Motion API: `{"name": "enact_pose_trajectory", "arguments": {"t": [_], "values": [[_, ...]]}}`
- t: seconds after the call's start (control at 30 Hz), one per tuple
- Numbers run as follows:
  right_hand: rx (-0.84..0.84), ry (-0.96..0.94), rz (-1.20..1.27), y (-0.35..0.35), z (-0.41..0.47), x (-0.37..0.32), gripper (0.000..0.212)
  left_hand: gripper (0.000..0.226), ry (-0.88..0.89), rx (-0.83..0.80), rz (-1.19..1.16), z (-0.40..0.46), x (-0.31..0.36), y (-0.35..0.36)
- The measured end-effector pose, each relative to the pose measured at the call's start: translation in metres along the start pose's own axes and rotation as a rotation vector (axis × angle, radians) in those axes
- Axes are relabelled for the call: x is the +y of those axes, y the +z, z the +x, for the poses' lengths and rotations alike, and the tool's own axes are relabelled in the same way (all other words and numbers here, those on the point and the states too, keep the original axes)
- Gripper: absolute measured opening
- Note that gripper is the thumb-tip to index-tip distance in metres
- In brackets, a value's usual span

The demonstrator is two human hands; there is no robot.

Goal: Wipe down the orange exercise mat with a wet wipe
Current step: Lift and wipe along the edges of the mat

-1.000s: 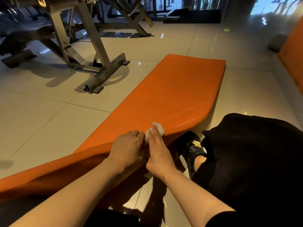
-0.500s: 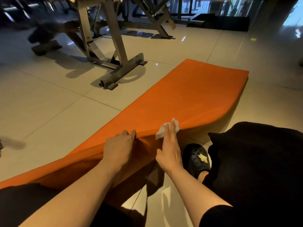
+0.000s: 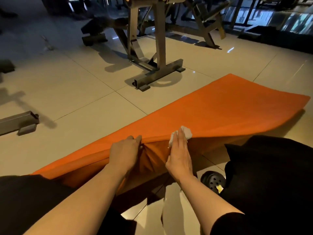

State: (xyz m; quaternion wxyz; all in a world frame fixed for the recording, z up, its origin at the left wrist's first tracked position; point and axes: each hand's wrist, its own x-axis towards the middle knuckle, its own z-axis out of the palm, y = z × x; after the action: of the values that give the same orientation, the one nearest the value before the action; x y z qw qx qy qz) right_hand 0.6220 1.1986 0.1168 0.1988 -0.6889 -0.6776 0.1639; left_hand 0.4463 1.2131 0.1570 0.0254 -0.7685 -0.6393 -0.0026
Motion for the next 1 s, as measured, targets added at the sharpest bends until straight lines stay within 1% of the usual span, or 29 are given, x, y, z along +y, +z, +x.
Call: {"name": "enact_pose_trajectory", "arguments": {"t": [0.1, 0.17, 0.2, 0.27, 0.33, 0.4, 0.47, 0.53, 0.57, 0.6, 0.63, 0.67, 0.7, 0.73, 0.8, 0.87, 1.0], "values": [[-0.103, -0.279, -0.092, 0.003, 0.003, -0.003, 0.093, 0.03, -0.036, -0.029, 0.007, 0.001, 0.001, 0.003], [-0.076, -0.333, -0.188, 0.003, 0.006, 0.012, 0.097, 0.03, -0.055, -0.043, 0.012, 0.002, 0.003, 0.005], [-0.042, -0.3, -0.25, 0.002, 0.008, 0.022, 0.099, 0.03, -0.064, -0.047, 0.012, 0.002, 0.005, 0.005], [-0.02, -0.134, -0.308, 0.001, 0.012, 0.038, 0.098, 0.032, -0.086, -0.067, 0.015, 0.0, 0.012, 0.01], [-0.102, -0.049, -0.304, 0.002, 0.014, 0.04, 0.094, 0.04, -0.115, -0.092, 0.035, -0.006, 0.018, 0.014], [-0.135, -0.079, -0.304, 0.003, 0.015, 0.038, 0.092, 0.052, -0.135, -0.1, 0.093, -0.011, 0.022, 0.016], [-0.099, -0.115, -0.287, 0.002, 0.021, 0.038, 0.09, 0.064, -0.11, -0.073, 0.141, -0.009, 0.028, 0.013], [-0.064, -0.162, -0.27, 0.005, 0.028, 0.041, 0.091, 0.069, -0.001, -0.017, 0.079, -0.001, 0.049, 0.01], [-0.04, -0.193, -0.262, 0.007, 0.03, 0.044, 0.093, 0.071, 0.067, 0.002, 0.048, 0.003, 0.065, 0.011], [-0.027, -0.219, -0.258, 0.009, 0.03, 0.046, 0.098, 0.071, 0.095, 0.007, 0.022, 0.006, 0.082, 0.011], [-0.031, -0.234, -0.249, 0.011, 0.029, 0.047, 0.105, 0.069, 0.069, 0.007, -0.008, 0.009, 0.097, 0.014], [-0.042, -0.244, -0.235, 0.012, 0.027, 0.05, 0.109, 0.067, 0.005, 0.011, -0.038, 0.011, 0.107, 0.018], [-0.049, -0.261, -0.217, 0.013, 0.026, 0.053, 0.109, 0.068, -0.059, 0.028, -0.063, 0.011, 0.112, 0.025], [-0.055, -0.286, -0.202, 0.012, 0.024, 0.057, 0.105, 0.071, -0.098, 0.04, -0.074, 0.01, 0.113, 0.031], [-0.098, -0.351, -0.217, 0.006, 0.019, 0.069, 0.096, 0.078, -0.114, 0.03, -0.058, 0.007, 0.11, 0.044], [-0.148, -0.379, -0.237, -0.003, 0.015, 0.089, 0.096, 0.082, -0.128, 0.002, -0.037, 0.006, 0.109, 0.053], [-0.143, -0.238, -0.253, -0.021, 0.014, 0.117, 0.107, 0.076, -0.154, 0.004, -0.021, 0.009, 0.121, 0.055]]}}
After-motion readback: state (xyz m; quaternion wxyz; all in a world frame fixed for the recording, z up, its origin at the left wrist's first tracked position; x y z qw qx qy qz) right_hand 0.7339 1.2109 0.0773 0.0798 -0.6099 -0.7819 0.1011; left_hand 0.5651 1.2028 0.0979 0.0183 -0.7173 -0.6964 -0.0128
